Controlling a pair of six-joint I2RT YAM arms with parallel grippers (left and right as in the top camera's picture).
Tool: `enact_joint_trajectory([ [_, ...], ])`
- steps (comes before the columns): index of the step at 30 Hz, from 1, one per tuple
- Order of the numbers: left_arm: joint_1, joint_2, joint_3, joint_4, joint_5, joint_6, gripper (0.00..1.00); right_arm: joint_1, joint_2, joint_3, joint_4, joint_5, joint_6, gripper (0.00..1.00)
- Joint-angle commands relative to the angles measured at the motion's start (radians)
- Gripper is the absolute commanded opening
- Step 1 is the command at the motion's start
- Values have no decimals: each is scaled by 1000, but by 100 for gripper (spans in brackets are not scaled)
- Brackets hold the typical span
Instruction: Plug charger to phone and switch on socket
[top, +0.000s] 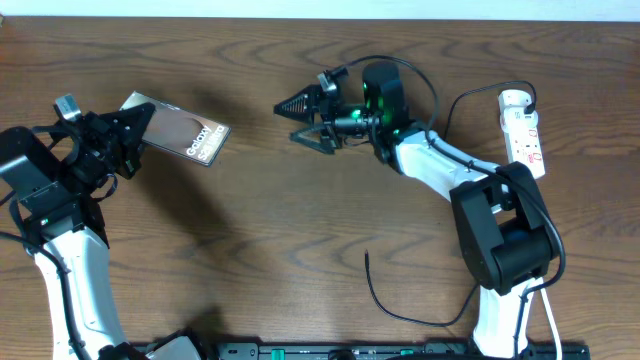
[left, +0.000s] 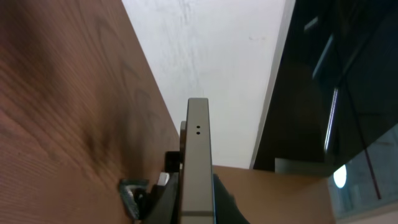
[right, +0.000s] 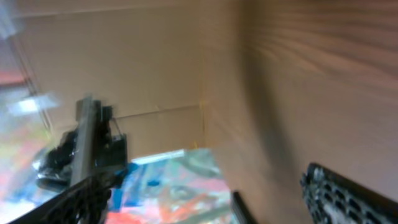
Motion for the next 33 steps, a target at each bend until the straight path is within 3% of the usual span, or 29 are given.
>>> enact_joint_trajectory([
  [1,5,-2,5,-1,51,42,8,-20,-77,73,-203,100,-323,99],
  [8,-11,-2,5,-141,49,210,8,-4,-274,277,-962,660,-646,99],
  [13,-55,-2,5,-246,47,402,7,50,-382,349,-1301,1053,-681,99],
  [17,-123,1,5,-312,48,536,7,100,-393,341,-1500,1112,-679,99],
  [21,-182,1,5,-345,48,599,7,150,-386,230,-1562,1175,-598,99],
  [33,-196,1,5,-344,210,684,7,226,-386,-122,-1357,1029,-401,95],
])
